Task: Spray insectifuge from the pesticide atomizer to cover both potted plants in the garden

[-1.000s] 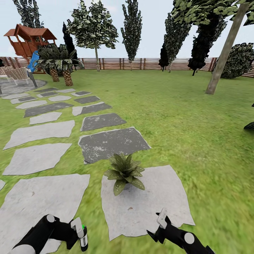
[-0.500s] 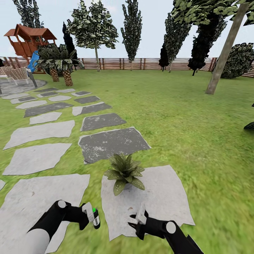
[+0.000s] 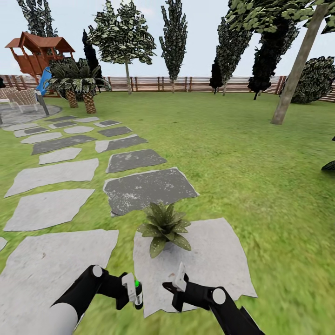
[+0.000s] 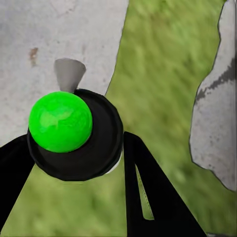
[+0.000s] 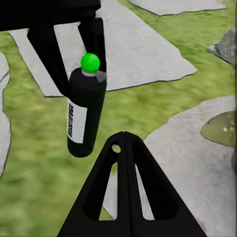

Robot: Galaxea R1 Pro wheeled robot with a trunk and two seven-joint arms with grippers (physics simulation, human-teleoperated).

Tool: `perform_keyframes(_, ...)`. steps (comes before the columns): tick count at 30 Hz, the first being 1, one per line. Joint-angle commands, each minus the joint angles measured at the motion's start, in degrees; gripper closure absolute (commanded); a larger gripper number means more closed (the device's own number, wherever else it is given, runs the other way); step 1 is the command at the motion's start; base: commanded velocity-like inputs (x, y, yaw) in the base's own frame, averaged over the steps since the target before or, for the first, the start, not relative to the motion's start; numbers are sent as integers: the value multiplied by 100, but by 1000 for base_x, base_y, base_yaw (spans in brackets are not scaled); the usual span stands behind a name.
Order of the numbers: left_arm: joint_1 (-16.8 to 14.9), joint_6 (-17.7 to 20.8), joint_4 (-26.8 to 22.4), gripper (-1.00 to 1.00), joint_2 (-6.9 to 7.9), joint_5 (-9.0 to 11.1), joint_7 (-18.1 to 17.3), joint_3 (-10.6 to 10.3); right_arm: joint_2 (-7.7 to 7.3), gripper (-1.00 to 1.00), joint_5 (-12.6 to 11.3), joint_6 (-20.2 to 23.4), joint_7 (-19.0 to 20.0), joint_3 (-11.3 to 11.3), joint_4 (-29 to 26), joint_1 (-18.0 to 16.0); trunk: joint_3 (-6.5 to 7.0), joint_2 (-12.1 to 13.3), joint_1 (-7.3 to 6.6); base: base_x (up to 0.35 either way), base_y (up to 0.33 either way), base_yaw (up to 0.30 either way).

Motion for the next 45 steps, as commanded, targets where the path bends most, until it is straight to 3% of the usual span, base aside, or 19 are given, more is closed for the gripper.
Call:
perform_keyframes(1, -2, -54, -5, 100, -44, -58, 1, 21, 10, 100, 55, -22, 1, -5, -23, -2, -5, -2, -1, 0, 0, 0)
perform_keyframes(8, -10, -54, -9, 100, -278, -50, 85, -3, 130, 100, 54, 37, 1, -3, -33, -2, -5, -2, -1, 0, 0, 0)
perform_keyframes(13, -11, -99, -9, 100, -361, -39, 87, -3, 139, 100, 54, 38, 1, -3, -25, -2, -5, -2, -1, 0, 0, 0)
perform_keyframes(16, -11, -446, 25, 100, -372, -32, 80, 4, 139, 100, 60, 38, 1, -3, -24, -2, -5, -2, -1, 0, 0, 0)
perform_keyframes(20, -11, -593, 76, 100, -368, -38, 66, 2, 139, 100, 62, 38, 1, -3, -24, -2, -5, -2, -1, 0, 0, 0)
perform_keyframes(29, -2, -626, 91, 100, -386, -72, 7, -46, 135, 100, 62, 46, 1, -3, -22, -2, -5, -2, -1, 0, 0, 0)
perform_keyframes(33, -2, -625, 92, 100, -391, -42, 0, -390, 132, 100, 62, 46, -4, -3, -12, -2, -5, -2, -1, 0, 0, 0)
perform_keyframes(35, -5, -625, 92, 100, -391, -32, -2, -437, 132, 100, 66, 46, -6, -3, -8, -2, -5, -2, -1, 0, 0, 0)
perform_keyframes(45, -36, -617, 67, 100, -443, -21, -1, -466, 132, 100, 71, 47, -8, -3, 3, -2, -5, -2, -1, 0, 0, 0)
